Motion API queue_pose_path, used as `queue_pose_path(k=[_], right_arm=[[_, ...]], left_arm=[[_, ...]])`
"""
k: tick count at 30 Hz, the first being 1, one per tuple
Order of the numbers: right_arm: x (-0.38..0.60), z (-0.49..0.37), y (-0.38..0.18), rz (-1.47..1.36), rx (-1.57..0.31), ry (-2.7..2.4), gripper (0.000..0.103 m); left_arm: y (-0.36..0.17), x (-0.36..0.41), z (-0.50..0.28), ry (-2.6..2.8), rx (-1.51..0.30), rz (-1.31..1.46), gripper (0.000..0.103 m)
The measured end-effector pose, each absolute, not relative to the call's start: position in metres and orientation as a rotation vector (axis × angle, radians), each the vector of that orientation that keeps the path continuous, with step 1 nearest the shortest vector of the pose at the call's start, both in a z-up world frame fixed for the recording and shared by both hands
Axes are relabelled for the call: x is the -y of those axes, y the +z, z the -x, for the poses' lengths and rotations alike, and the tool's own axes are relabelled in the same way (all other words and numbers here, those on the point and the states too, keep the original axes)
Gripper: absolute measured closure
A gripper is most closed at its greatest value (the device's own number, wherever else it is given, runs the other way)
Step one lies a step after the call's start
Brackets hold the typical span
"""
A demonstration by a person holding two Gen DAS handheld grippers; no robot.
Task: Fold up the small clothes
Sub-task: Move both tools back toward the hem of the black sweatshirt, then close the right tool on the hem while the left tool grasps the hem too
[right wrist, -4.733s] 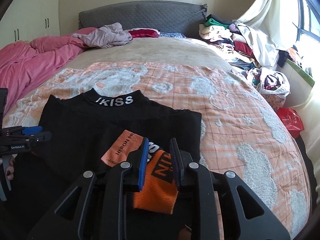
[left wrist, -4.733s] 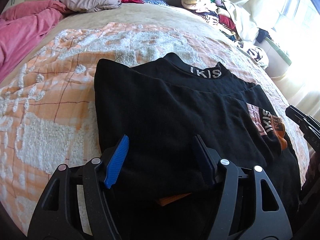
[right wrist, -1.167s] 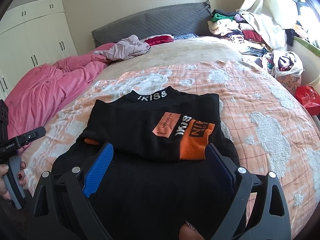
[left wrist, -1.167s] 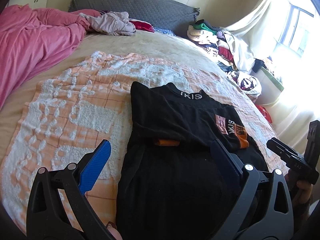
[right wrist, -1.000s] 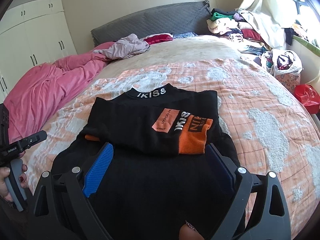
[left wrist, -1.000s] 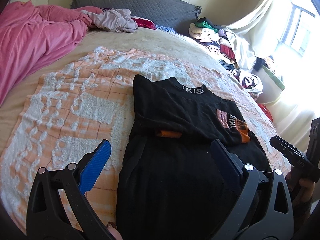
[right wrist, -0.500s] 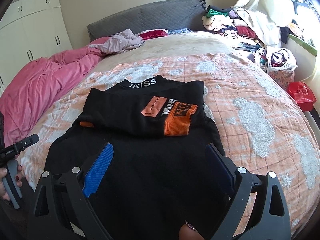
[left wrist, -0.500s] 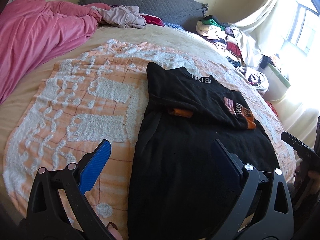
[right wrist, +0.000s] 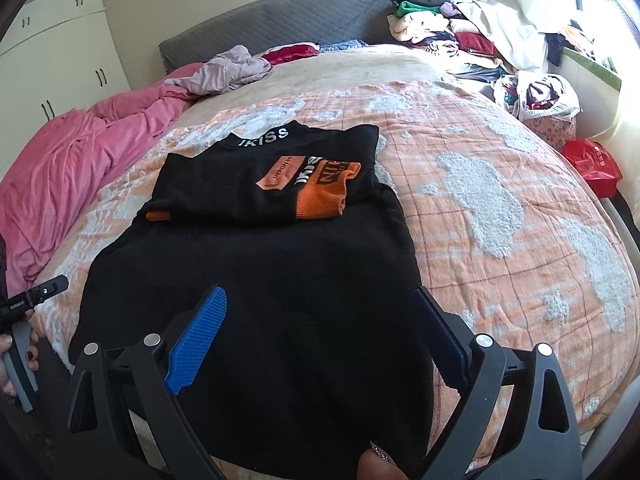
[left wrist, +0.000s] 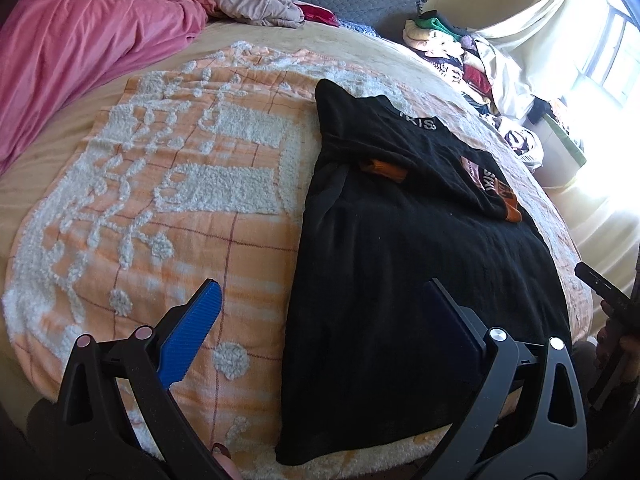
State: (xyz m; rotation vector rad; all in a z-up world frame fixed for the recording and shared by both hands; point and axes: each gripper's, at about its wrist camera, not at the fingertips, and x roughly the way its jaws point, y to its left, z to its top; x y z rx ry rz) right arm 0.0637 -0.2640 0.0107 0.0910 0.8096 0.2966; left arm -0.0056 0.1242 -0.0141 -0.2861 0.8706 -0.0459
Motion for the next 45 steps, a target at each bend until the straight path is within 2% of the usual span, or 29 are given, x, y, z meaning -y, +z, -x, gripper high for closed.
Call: queue_pose_path(k=[12,19,23,37,38,40,41,43,45], right_arm=[[0.292,-0.036,-0.017,-0.108,-0.890,0.251,0.011],[0.302,-0.026,-0.030,-0.122,-0.938,0.242,0.011],[0.303,-0.019,-0.035,-0.109,-0.964,0.247,0.011],[0.302,-0.011,-0.041,-0.134,-1.036,0.322,0.012],[0.302,-0.012,-0.041,-0.132,-1.044,0.329,0.015],[0.300,-0.012,-0.044,-0.122,-1.062,0.348,0.032],[0.298,-0.012,-0.045,-0.105,-1.064,0.344,0.050],[0.297,-0.011,-0.045,-0.064,-1.054,0.324,0.063],[0.301,-0.009,-0.045,-0.071,-1.038,0.323,0.089]], left_arm=[[-0.041,-0.127,0.033,-0.130,-0.957,0.331,0.010],[-0.050,-0.125,0.044,-0.147,-0.998,0.333,0.020],[-0.059,-0.121,0.048,-0.194,-1.026,0.382,0.022],[-0.065,-0.117,0.057,-0.196,-1.069,0.382,0.022],[-0.065,-0.117,0.058,-0.196,-1.072,0.380,0.022],[-0.066,-0.117,0.059,-0.194,-1.078,0.380,0.022],[-0.067,-0.117,0.059,-0.194,-1.078,0.383,0.022],[-0.069,-0.117,0.060,-0.189,-1.080,0.389,0.022],[-0.069,-0.116,0.059,-0.186,-1.081,0.386,0.022]])
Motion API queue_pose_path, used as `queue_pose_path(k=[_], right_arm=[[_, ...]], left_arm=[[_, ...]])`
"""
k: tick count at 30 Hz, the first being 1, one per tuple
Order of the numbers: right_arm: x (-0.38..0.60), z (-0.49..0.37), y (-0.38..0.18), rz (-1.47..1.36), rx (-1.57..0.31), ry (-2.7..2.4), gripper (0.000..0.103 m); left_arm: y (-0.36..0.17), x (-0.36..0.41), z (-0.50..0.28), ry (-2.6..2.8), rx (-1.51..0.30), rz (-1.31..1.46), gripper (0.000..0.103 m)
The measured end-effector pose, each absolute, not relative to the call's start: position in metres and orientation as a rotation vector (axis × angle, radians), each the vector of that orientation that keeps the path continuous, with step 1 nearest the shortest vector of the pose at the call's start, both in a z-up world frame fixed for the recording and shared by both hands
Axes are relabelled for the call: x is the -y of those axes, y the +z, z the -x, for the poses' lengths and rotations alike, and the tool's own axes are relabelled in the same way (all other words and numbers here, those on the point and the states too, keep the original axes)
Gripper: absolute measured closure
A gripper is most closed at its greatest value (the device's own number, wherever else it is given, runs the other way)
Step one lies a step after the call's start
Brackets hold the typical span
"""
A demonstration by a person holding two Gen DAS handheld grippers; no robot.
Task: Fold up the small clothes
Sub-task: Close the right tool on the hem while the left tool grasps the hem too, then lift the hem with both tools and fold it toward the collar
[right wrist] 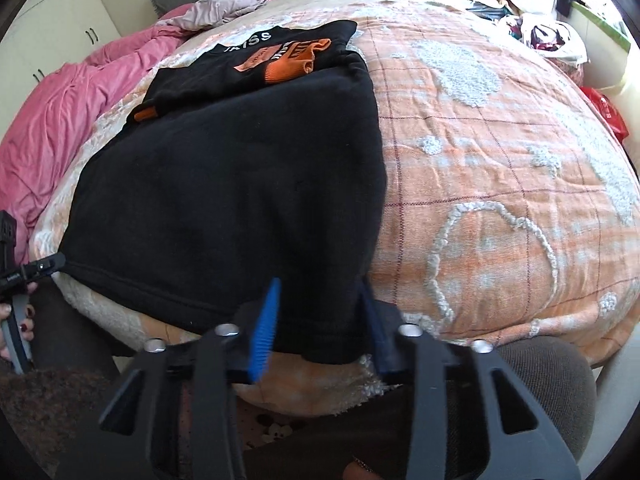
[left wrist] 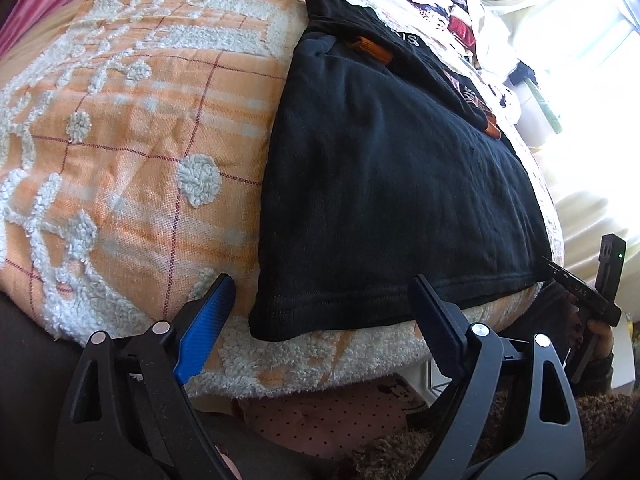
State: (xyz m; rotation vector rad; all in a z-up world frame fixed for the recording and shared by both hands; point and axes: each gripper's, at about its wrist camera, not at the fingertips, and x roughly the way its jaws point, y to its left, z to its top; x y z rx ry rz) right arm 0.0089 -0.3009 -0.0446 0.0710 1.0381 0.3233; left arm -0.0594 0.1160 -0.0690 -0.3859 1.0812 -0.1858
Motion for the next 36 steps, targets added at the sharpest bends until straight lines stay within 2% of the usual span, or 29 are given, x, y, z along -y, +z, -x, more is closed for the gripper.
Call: queue_pose_path(k=[2,6,7,8,9,10,11,13,16,17,20,36], right_arm=[[0.305,-0.006,-0.040,-0.094,-1.008,0.337,0.095],[0.305,0.003,-0.020,-0.094,-0.898,0.368,0.096],[0.305,0.003,-0.016,-0.099,-0.881,0.374,0.096],[0.306,0.003,-0.012,-0.108,-0.862,0.380,0.096],[0.307,0.003,-0.007,-0.119,-0.847,0.387,0.096],[0.308,0.001,-0.002,-0.130,-0.831,0.395,0.096],[0.308,0.000,0.002,-0.137,-0.818,0.399,0.096],[0.310,-0.001,0.011,-0.152,-0.787,0.403,0.096],[0.310,-0.005,0.022,-0.169,-0.751,0.412,0.096],[0.310,-0.005,0.025,-0.171,-0.741,0.414,0.096],[0.311,-0.008,0.032,-0.181,-0.720,0.412,0.096],[0.315,-0.031,0.066,-0.204,-0.607,0.396,0.096]], left_arm=[[-0.069,-0.116,0.058,-0.186,-1.084,0.386,0.022],[-0.070,-0.121,0.055,-0.185,-1.082,0.426,0.023],[-0.069,-0.121,0.054,-0.175,-1.082,0.422,0.029],[-0.067,-0.121,0.053,-0.165,-1.079,0.411,0.040],[-0.066,-0.122,0.053,-0.159,-1.074,0.406,0.047],[-0.065,-0.124,0.052,-0.161,-1.069,0.415,0.059],[-0.064,-0.125,0.051,-0.168,-1.066,0.430,0.066],[-0.065,-0.130,0.048,-0.169,-1.061,0.456,0.072],[-0.065,-0.133,0.046,-0.174,-1.058,0.465,0.093],[-0.064,-0.132,0.045,-0.181,-1.054,0.469,0.097],[-0.055,-0.134,0.046,-0.197,-1.023,0.484,0.100],[0.018,-0.141,0.016,-0.214,-0.801,0.472,0.100]])
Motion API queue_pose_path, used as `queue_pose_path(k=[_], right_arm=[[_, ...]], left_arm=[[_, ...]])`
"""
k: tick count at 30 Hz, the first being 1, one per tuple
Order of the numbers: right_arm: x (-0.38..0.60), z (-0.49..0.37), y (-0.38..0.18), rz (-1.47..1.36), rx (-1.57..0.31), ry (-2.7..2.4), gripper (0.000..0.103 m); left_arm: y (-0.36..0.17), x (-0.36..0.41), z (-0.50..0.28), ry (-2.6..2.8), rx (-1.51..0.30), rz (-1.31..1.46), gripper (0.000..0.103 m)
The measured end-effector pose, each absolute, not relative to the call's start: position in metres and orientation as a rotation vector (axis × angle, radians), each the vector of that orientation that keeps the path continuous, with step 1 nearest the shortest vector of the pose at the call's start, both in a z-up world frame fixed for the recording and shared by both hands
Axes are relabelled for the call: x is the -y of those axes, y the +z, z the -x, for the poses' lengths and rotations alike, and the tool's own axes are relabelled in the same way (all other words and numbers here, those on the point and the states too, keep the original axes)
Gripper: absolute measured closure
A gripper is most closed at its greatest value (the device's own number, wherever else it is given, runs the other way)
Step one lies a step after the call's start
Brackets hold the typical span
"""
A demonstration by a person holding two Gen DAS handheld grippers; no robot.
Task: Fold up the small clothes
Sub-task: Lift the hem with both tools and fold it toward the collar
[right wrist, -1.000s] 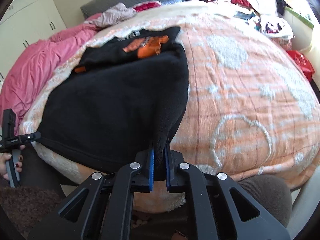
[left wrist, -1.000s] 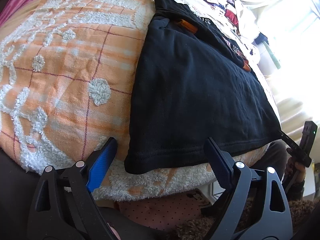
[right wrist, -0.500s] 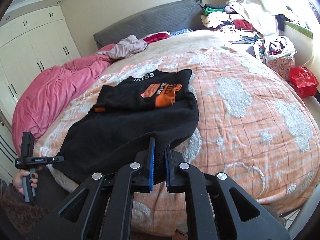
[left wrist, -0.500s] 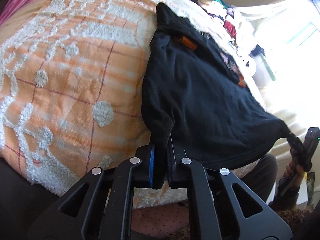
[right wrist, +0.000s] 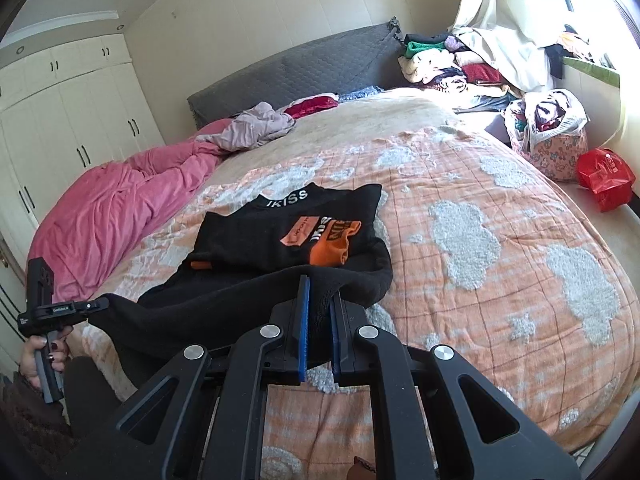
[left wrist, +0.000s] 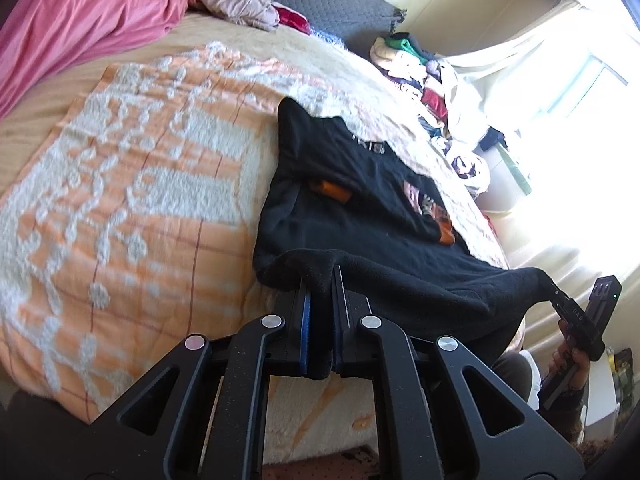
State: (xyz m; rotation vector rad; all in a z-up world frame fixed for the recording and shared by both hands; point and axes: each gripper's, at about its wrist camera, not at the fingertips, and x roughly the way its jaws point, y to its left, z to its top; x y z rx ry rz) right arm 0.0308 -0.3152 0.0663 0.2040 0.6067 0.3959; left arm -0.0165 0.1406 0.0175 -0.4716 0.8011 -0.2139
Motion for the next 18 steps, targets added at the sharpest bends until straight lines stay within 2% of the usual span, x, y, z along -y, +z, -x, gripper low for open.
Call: queue_pose_path(k=[18], right_arm=[[0.311,-0.100,0.076,-0.238,-0.560,0.339,0.096]], left_arm=[[0.040,-0.149,-0.051,-0.211,-0.721,0.505,0.101]])
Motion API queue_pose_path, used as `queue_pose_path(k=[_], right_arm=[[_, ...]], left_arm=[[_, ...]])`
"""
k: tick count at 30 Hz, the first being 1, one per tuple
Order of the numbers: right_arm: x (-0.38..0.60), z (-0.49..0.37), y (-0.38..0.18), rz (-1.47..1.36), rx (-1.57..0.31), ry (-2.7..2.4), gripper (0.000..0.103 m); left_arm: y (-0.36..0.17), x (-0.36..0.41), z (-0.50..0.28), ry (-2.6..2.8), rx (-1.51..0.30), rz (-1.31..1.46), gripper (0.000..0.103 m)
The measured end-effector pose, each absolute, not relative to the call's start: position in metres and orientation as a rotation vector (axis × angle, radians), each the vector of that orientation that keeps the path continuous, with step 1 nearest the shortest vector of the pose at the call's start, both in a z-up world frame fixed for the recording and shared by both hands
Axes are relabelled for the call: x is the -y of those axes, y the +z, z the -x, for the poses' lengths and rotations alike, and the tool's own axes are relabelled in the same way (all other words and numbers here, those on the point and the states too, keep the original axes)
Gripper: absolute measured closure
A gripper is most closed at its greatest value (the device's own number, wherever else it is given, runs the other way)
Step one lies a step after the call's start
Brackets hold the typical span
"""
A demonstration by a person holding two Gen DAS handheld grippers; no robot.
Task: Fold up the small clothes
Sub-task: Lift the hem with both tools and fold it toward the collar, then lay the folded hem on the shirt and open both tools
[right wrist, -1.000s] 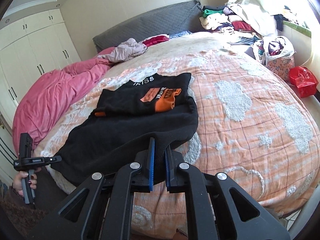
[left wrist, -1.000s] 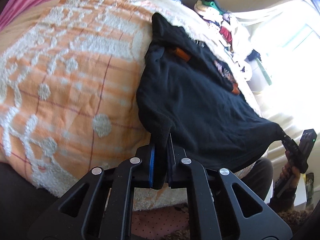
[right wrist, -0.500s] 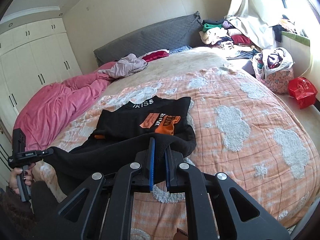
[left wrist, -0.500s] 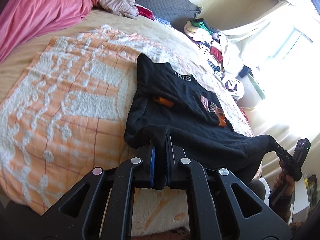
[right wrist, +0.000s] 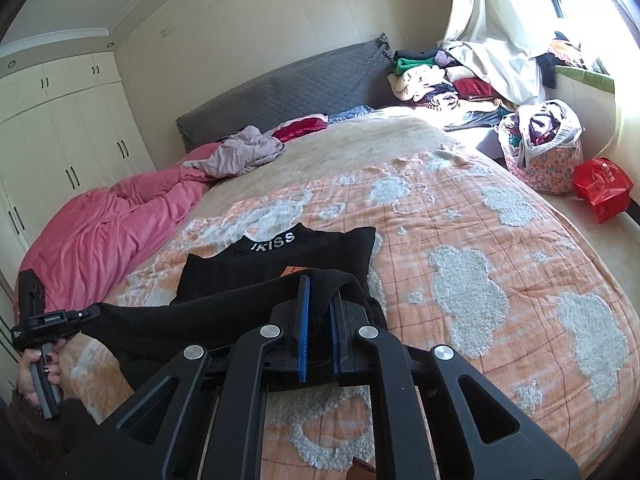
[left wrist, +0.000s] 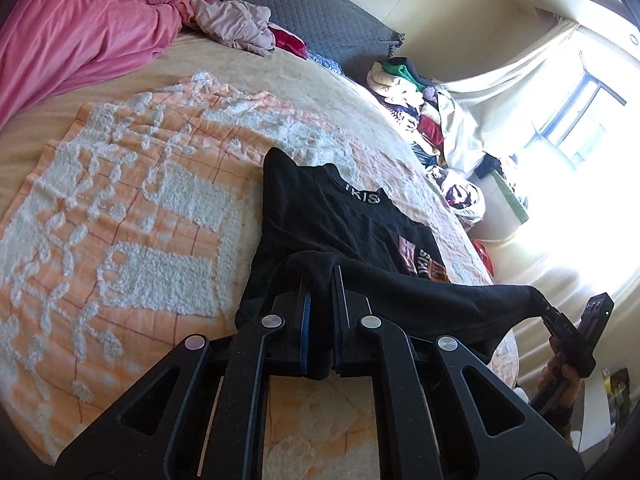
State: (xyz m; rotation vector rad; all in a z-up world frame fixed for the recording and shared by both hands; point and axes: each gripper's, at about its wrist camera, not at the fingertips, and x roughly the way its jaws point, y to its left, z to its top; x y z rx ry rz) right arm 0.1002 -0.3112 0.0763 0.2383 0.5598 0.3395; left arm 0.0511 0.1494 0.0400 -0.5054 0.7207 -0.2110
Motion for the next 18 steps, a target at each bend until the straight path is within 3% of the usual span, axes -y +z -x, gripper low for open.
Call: queue_pose_path(k=[18], right_arm=[[0.301,-0.206,0.033,-0.264,-0.713,0.232,0.095]], left_arm=[[0.025,-0.153,-0.141,-0.117,-0.742,0.481,0.100]])
